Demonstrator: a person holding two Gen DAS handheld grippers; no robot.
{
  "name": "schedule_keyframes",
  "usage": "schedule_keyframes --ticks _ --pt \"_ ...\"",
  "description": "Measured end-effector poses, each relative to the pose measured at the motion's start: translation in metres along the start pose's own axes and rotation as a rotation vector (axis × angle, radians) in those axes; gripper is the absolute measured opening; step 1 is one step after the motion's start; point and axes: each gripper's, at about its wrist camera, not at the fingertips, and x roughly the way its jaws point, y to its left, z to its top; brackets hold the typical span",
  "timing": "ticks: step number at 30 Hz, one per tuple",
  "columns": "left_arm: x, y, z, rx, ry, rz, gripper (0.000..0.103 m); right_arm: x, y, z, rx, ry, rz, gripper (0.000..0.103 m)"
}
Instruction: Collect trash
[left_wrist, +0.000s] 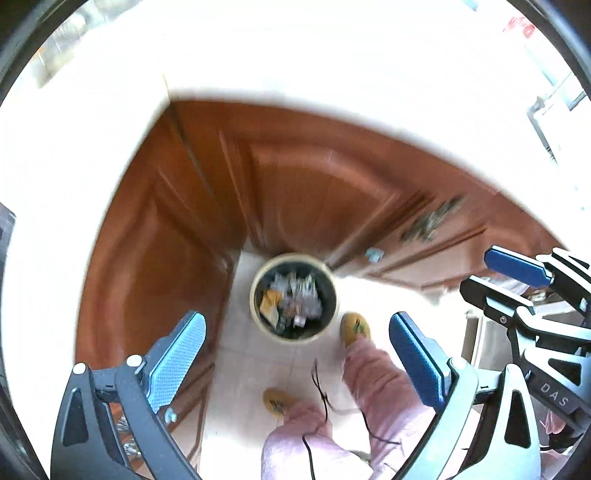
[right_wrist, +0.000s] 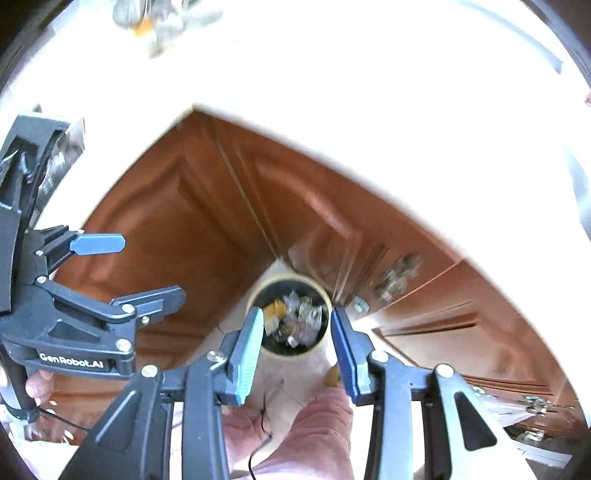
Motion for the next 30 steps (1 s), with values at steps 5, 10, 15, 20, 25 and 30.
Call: schedule_keyframes --ticks 5,10,15,20,25,30 --pt "-0.067 -0.012 0.024 0.003 -0.128 0.049 0.099 -0.06 -0.007 0.023 0.061 -0.108 0.012 0.039" --pt "-0.122 -0.022 0.047 -0.016 -0.258 0.101 0.099 -0.107 -0.012 0.05 0.108 -0.193 0.007 0.041" --pt "-0.165 -0.032 0.068 -0.034 -0.342 0.117 0.099 -0.145 -0.022 0.073 0.179 -0.248 0.0 0.043" --pt "-0.194 -0.042 0.083 -0.036 -0.409 0.126 0.099 -0.177 -0.029 0.086 0.223 -0.305 -0.019 0.045" --pt "-0.211 -0.046 0.094 -0.037 -0.446 0.116 0.099 -0.195 -0.035 0.092 0.24 -0.352 -0.025 0.05" --pt "-0.217 -0.052 0.102 -0.026 -0.473 0.124 0.1 -0.204 -0.036 0.098 0.245 -0.383 -0.023 0.05"
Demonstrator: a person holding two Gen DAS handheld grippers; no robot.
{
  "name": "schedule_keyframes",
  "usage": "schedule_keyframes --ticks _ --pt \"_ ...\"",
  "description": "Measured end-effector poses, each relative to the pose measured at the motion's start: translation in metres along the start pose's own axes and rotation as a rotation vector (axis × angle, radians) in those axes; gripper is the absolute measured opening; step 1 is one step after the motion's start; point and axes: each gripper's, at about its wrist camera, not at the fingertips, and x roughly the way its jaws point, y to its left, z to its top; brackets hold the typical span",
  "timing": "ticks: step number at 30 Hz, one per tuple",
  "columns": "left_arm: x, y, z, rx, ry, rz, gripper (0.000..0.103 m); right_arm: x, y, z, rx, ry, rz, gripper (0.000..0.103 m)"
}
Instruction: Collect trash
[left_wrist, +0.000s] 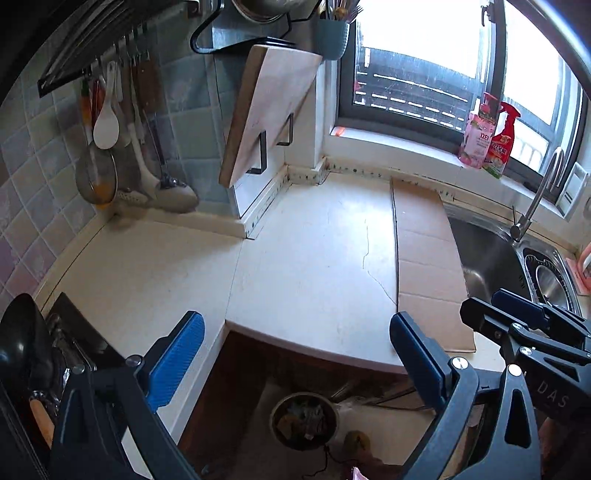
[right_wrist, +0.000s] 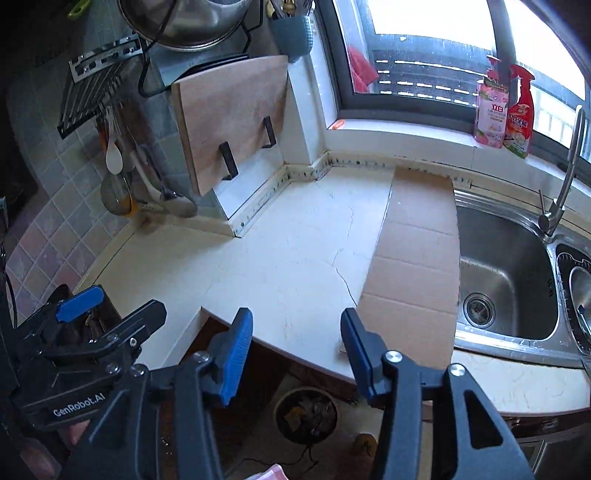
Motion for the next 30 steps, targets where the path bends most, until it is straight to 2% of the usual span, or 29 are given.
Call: schedule_keyframes --ticks 30 --pt "0.013 -0.001 0.017 -0.014 -0.017 -0.003 0.1 0.002 0.002 0.018 -0.007 -0.039 -0.02 0.05"
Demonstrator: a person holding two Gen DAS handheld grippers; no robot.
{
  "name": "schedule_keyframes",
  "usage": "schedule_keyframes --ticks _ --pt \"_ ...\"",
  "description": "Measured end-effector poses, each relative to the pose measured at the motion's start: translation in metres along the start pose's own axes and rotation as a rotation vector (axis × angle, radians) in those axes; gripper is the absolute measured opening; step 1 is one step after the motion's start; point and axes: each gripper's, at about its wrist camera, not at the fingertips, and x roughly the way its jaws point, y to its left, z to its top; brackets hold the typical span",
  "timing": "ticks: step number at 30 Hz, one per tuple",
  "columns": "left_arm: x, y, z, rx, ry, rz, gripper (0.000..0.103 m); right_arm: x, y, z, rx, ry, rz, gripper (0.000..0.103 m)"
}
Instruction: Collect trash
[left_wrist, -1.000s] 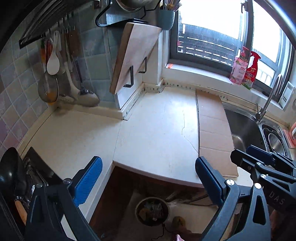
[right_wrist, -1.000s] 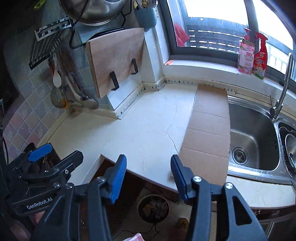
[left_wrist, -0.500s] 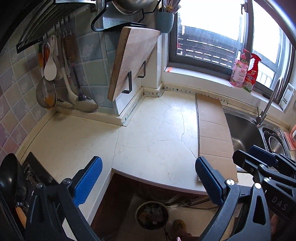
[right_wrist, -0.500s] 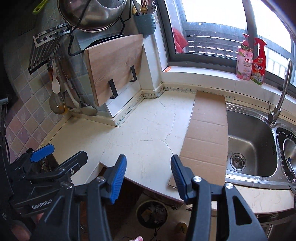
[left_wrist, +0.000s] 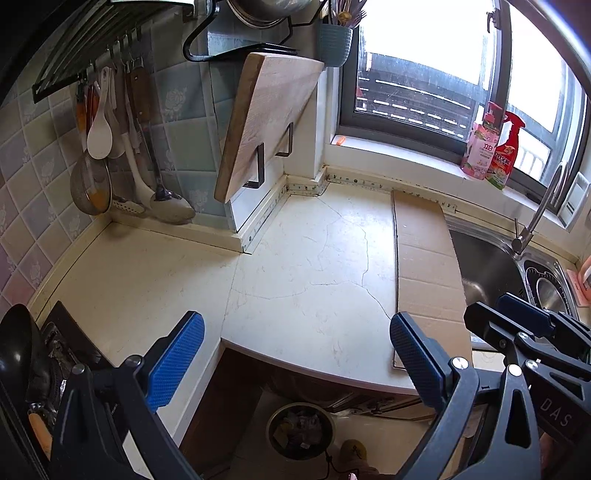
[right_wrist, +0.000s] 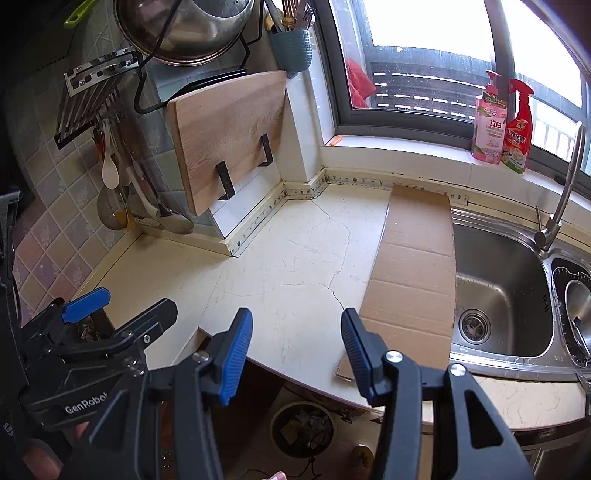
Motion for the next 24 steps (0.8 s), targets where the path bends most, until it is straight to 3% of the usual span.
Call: schedule_keyframes --ticks 24 --pt "0.005 -0.012 0.0 0.009 0.016 0.006 0.1 0.0 -0.008 -0.002 0.008 -0.002 -0.02 0.05"
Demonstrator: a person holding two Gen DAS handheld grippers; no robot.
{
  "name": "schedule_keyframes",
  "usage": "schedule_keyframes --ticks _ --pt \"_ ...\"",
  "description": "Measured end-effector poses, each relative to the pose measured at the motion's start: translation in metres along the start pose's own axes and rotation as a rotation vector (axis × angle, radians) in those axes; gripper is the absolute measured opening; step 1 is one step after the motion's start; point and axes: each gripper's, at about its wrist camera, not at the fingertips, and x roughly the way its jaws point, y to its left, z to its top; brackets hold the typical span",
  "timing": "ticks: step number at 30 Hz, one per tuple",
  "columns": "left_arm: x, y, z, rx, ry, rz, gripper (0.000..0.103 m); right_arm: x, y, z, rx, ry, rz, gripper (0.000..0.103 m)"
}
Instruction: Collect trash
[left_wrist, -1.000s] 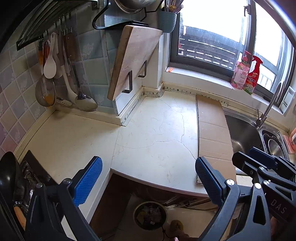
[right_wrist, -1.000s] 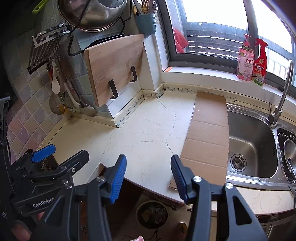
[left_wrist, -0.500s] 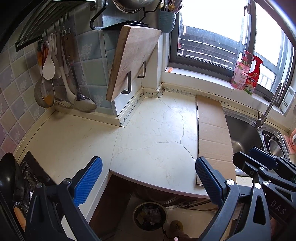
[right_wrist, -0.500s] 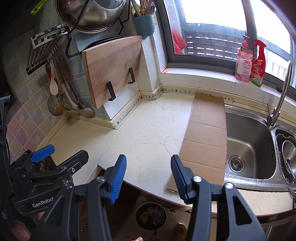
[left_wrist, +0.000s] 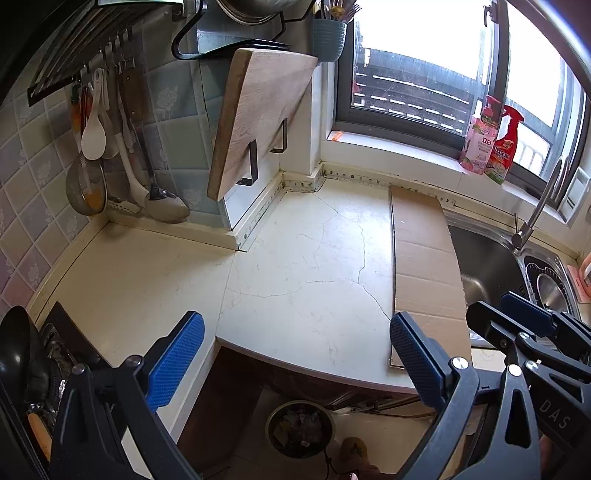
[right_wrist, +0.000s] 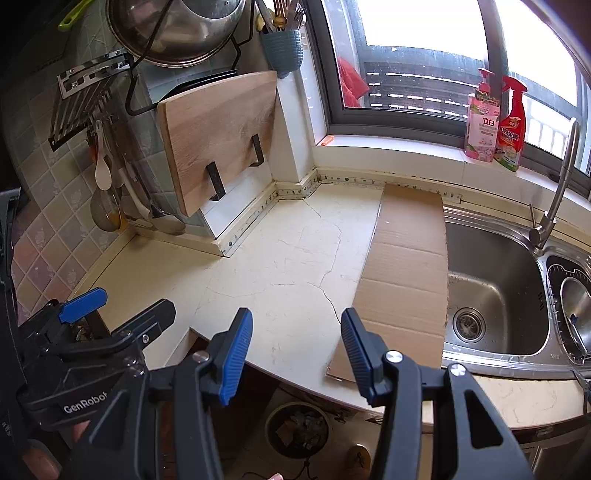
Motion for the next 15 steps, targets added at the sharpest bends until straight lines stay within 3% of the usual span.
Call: schedule_keyframes --ticks 15 --pt "0.0049 -0.0014 0.0 0.002 0.017 0.007 0.1 0.0042 -0.0027 0.0002 -0.004 0.01 0.002 0.05"
